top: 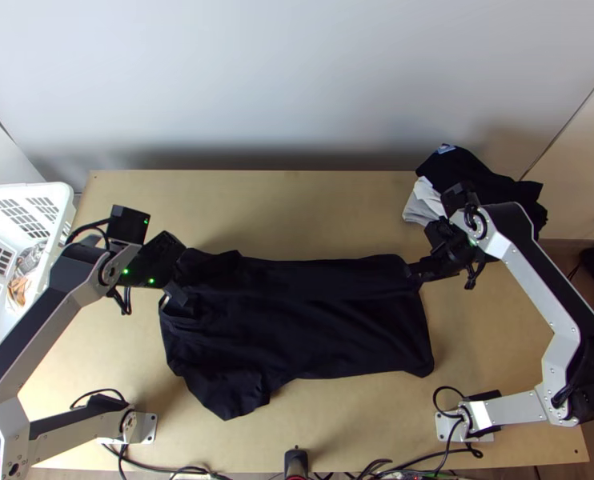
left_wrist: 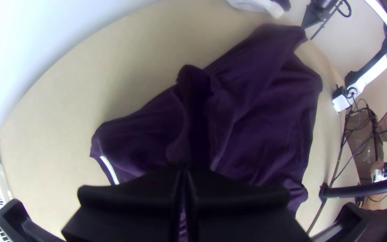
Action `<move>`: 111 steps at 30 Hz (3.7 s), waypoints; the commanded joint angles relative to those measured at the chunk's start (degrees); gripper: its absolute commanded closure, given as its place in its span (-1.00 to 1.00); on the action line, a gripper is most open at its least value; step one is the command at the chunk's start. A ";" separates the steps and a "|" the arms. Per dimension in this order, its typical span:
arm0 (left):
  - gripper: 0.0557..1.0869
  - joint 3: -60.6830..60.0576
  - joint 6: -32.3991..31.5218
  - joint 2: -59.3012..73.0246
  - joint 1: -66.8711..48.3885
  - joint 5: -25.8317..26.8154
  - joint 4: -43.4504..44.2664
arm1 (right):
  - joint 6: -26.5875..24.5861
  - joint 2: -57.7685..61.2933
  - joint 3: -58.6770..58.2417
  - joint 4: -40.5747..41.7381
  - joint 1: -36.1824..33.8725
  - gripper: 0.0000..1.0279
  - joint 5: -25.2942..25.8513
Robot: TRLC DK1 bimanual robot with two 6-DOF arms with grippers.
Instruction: Fold the t-shirt
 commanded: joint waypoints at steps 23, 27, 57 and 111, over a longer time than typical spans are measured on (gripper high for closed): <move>0.93 -12.70 0.87 0.70 -2.87 -1.96 3.67 | 1.13 6.06 -15.00 17.21 0.38 0.94 0.85; 0.93 -16.48 1.22 5.01 -2.87 -4.07 5.07 | 2.01 8.87 -14.92 18.09 0.12 0.95 1.73; -0.91 3.03 10.27 7.38 6.18 -7.24 -7.49 | 2.98 -2.64 -5.60 11.94 0.73 -0.92 2.17; -0.90 5.84 7.99 19.78 -5.07 13.86 -19.01 | 7.55 -1.76 -6.65 11.68 4.95 -0.91 2.08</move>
